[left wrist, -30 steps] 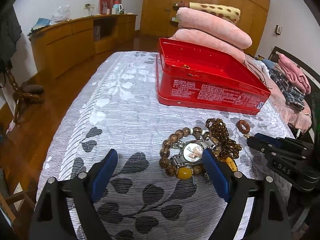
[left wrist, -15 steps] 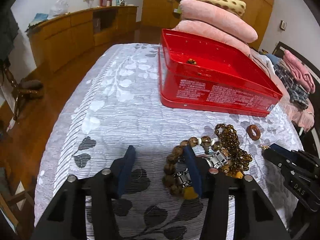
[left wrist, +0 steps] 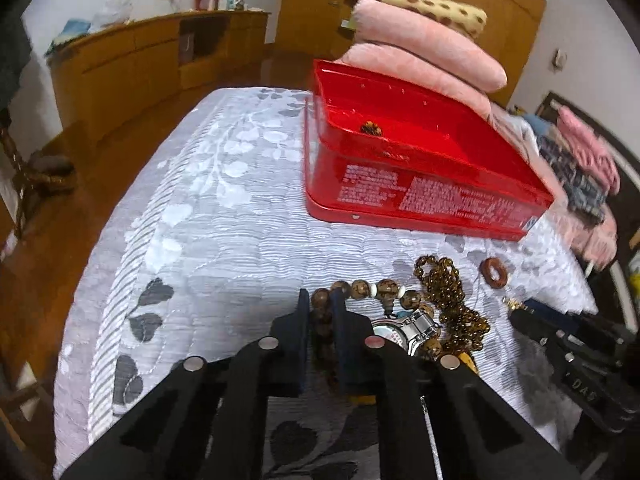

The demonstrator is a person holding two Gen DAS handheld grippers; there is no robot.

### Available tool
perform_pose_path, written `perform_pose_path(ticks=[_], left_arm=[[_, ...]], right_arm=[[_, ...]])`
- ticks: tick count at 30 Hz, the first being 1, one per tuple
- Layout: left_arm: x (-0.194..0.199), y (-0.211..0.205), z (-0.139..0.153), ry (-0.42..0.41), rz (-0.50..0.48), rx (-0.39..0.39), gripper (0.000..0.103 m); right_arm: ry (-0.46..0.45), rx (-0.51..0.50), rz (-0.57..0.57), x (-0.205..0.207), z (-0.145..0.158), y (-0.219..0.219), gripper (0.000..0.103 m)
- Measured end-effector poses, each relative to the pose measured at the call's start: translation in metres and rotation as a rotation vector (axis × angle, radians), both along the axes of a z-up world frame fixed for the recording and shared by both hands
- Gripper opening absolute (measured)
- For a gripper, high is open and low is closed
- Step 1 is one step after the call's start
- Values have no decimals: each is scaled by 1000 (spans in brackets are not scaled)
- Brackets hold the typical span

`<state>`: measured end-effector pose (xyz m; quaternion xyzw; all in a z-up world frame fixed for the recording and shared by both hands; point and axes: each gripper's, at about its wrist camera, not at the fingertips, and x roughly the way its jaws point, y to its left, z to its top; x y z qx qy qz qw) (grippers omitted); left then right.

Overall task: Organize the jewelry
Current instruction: 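Close the left tool on the wooden bead watch bracelet while the right tool approaches the gold pendant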

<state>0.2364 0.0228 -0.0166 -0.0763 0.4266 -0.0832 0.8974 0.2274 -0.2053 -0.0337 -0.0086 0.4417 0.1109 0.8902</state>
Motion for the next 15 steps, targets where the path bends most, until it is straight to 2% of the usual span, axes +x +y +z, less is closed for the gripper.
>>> perform_pose_path(ticks=[3, 6, 12, 14, 15], left_arm=[[-8, 9, 3, -11, 35, -21, 11], [-13, 11, 2, 3, 29, -17, 11], [-8, -8, -3, 14, -10, 77, 19], [-6, -8, -2, 12, -12, 74, 18], [-5, -8, -2, 11, -8, 65, 12]], right_arm=[[3, -2, 7, -3, 0, -1, 21], [8, 1, 7, -3, -1, -2, 22], [11, -1, 8, -2, -2, 0, 23], [13, 7, 9, -1, -3, -1, 22], [13, 8, 8, -1, -3, -1, 22]])
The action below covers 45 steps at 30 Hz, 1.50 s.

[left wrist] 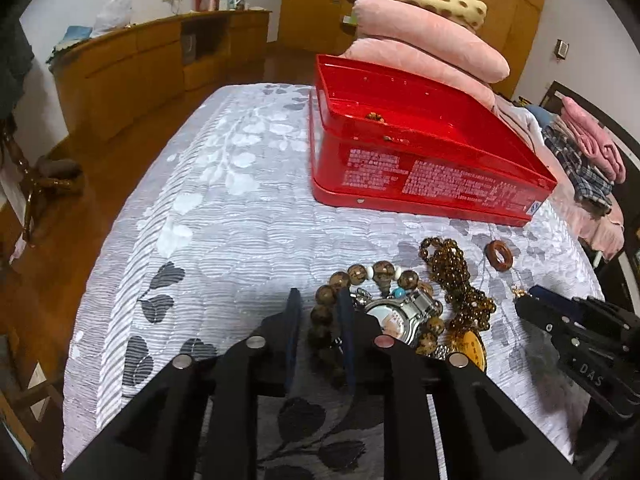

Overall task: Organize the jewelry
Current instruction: 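Close the left tool on the wooden bead watch bracelet while the right tool approaches the gold pendant, then lift the wooden bead bracelet with the left tool while the right tool closes on the gold pendant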

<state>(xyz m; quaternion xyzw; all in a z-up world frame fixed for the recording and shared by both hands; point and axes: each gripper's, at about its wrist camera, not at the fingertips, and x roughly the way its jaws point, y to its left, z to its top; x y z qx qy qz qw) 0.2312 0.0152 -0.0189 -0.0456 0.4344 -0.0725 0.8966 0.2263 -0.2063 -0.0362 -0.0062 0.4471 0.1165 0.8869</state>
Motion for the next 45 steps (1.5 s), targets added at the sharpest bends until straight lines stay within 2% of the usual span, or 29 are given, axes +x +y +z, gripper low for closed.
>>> perform_pose_path(ticks=[6, 11, 23, 36, 45], left_arm=[[-7, 10, 6, -33, 24, -86, 11], [-17, 3, 21, -75, 6, -98, 11], [-30, -17, 43, -133, -51, -101, 11], [-39, -29, 54, -168, -77, -75, 11], [-45, -34, 75, -224, -92, -81, 11]], right_arm=[[-15, -2, -14, -5, 3, -1, 21], [-46, -8, -30, -13, 14, -5, 21], [-98, 1, -30, -23, 34, -6, 21], [-127, 5, -42, -31, 48, -9, 21], [-167, 10, -52, -36, 64, -14, 21]])
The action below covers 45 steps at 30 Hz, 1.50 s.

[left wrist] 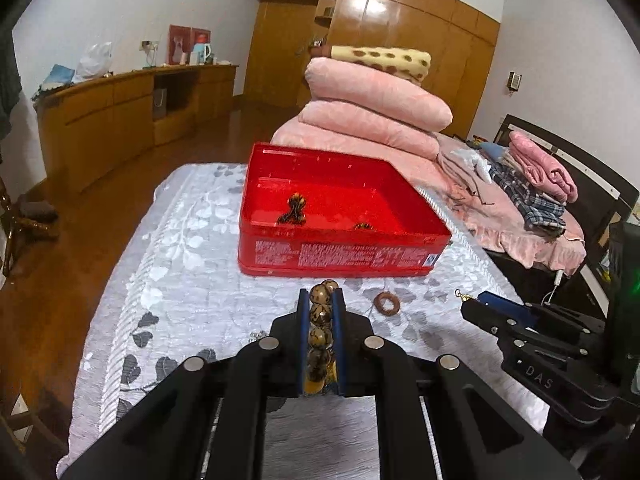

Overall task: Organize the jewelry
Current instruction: 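Lift the wooden bead bracelet with the left tool while the right tool closes on the gold pendant, then carry the bracelet and pendant over the red tin and open both tools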

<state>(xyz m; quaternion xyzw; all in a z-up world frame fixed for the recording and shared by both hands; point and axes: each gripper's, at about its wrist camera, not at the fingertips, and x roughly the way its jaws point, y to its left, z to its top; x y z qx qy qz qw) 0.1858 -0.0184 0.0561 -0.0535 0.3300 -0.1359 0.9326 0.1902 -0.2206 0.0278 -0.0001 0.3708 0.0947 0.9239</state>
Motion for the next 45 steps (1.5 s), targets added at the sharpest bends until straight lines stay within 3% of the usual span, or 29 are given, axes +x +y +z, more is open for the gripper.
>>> perform_pose_path(ticks=[7, 28, 36, 45], left_arm=[[1, -9, 11, -38, -5, 29, 11], [7, -18, 6, -30, -14, 69, 11], [19, -11, 15, -31, -48, 5, 11], [47, -9, 32, -71, -20, 7, 11]], right_arm=[[-25, 5, 0, 0, 11, 1, 21], [-33, 7, -16, 3, 16, -3, 21], [-52, -4, -13, 15, 28, -4, 21], [-72, -1, 0, 48, 40, -3, 21]])
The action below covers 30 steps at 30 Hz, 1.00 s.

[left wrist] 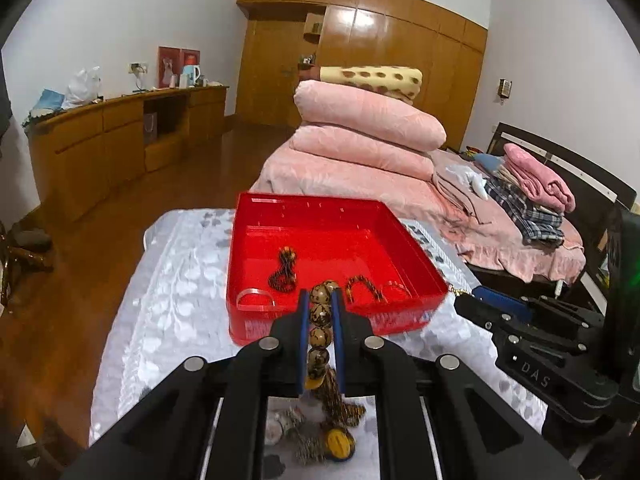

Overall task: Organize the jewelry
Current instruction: 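Carry the bracelet and pendant over the red tin and open both tools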

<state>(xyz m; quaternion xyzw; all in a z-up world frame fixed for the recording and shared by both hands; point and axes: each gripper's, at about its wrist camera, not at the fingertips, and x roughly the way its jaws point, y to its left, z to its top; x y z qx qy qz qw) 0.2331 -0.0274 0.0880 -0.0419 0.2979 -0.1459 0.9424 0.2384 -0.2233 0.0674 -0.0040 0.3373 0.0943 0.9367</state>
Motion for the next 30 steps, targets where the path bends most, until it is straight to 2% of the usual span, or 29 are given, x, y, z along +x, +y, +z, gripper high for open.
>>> perform_pose_path(ticks=[10, 16, 20, 22, 23, 24, 25, 27, 30], left_arm=[[49, -2, 19, -27, 15, -34, 11], [78, -5, 4, 6, 34, -30, 11], [97, -6, -12, 58, 24, -40, 11], [105, -7, -22, 93, 22, -26, 13], [108, -7, -24, 103, 32, -21, 24], [110, -5, -28, 116, 47, -18, 43], [110, -4, -29, 118, 52, -21, 47], [108, 0, -29, 112, 54, -22, 48], [99, 8, -23, 88, 70, -15, 50]], right_arm=[[3, 14, 6, 46, 5, 0, 21], [35, 19, 0, 75, -6, 0, 21], [51, 24, -6, 91, -15, 1, 21], [50, 36, -14, 98, -19, 0, 27], [43, 41, -20, 102, -20, -1, 52], [20, 35, -32, 103, -21, -2, 66], [-3, 17, -43, 101, -22, -2, 65], [-19, -24, -52, 98, -23, 0, 65], [-28, 3, -52, 91, -22, -4, 65]])
